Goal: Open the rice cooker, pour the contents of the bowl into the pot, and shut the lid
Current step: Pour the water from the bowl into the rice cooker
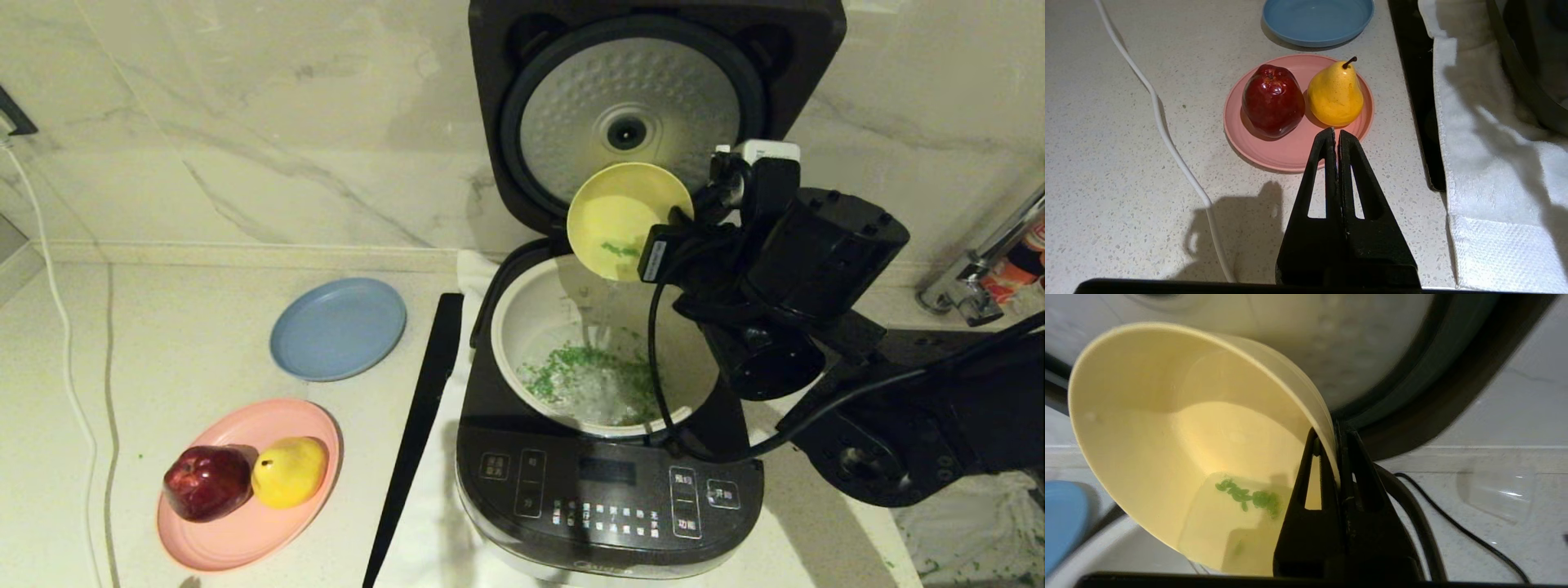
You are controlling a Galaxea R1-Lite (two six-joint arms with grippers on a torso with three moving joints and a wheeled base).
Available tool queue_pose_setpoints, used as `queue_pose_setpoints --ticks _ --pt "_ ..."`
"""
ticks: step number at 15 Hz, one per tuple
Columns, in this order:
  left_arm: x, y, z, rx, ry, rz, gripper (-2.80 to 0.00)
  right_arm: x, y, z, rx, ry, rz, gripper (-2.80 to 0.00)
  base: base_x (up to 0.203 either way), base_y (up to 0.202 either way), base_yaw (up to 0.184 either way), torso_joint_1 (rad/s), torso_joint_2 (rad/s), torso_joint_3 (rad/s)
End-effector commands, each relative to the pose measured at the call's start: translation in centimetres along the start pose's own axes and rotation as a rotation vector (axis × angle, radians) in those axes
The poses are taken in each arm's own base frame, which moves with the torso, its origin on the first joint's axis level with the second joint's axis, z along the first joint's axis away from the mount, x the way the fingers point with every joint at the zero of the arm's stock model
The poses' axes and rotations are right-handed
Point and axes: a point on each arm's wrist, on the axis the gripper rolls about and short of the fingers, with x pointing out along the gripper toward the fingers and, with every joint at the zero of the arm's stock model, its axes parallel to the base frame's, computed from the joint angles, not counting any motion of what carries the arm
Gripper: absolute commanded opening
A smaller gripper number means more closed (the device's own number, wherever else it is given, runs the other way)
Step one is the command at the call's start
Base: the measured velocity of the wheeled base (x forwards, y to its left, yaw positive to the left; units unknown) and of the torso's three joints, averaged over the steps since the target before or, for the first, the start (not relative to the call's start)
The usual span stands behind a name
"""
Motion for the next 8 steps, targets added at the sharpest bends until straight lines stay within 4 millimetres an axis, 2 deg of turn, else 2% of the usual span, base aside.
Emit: queue_pose_setpoints --ticks 1,8 --pt "0.1 0.0 -0.3 0.0 0.009 0.0 -2.8 -0.4 -0.2 -1.3 -0.035 0.011 -0.002 -2.8 0.0 0.0 0.0 0.0 0.0 0.0" --pt "0.1 0.0 -0.3 0.0 0.009 0.0 -2.8 -1.4 -0.1 -3.1 -0.121 -0.09 0.023 -2.8 0.0 0.0 0.0 0.0 0.0 0.0"
